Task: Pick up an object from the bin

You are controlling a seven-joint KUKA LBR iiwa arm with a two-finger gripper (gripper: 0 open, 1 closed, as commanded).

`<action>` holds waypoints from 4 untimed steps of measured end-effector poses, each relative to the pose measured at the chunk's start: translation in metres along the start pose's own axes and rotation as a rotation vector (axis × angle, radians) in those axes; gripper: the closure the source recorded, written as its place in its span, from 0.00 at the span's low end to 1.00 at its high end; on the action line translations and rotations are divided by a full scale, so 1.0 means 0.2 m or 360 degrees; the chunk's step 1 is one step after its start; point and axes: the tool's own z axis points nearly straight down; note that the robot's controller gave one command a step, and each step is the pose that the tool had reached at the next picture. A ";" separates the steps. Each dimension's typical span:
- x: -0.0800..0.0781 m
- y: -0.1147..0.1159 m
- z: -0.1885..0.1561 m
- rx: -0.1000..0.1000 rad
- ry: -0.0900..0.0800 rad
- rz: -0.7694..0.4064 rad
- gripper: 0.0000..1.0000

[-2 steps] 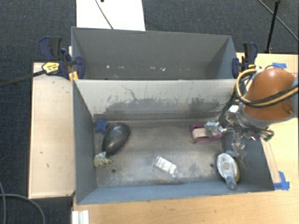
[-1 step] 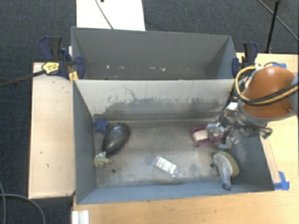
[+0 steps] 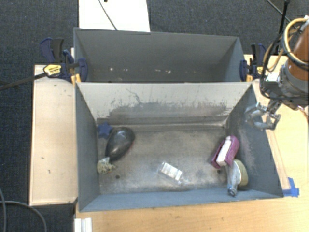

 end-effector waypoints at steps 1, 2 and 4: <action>0.00 0.01 0.02 -0.0014 0.0005 0.0008 0.00; 0.00 0.11 0.73 -0.0028 0.0008 -0.0127 0.00; -0.14 -0.02 0.94 -0.0017 -0.0003 -0.0661 1.00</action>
Offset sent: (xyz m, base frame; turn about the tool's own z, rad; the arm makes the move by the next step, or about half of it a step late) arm 0.0000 0.0000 0.0000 0.0000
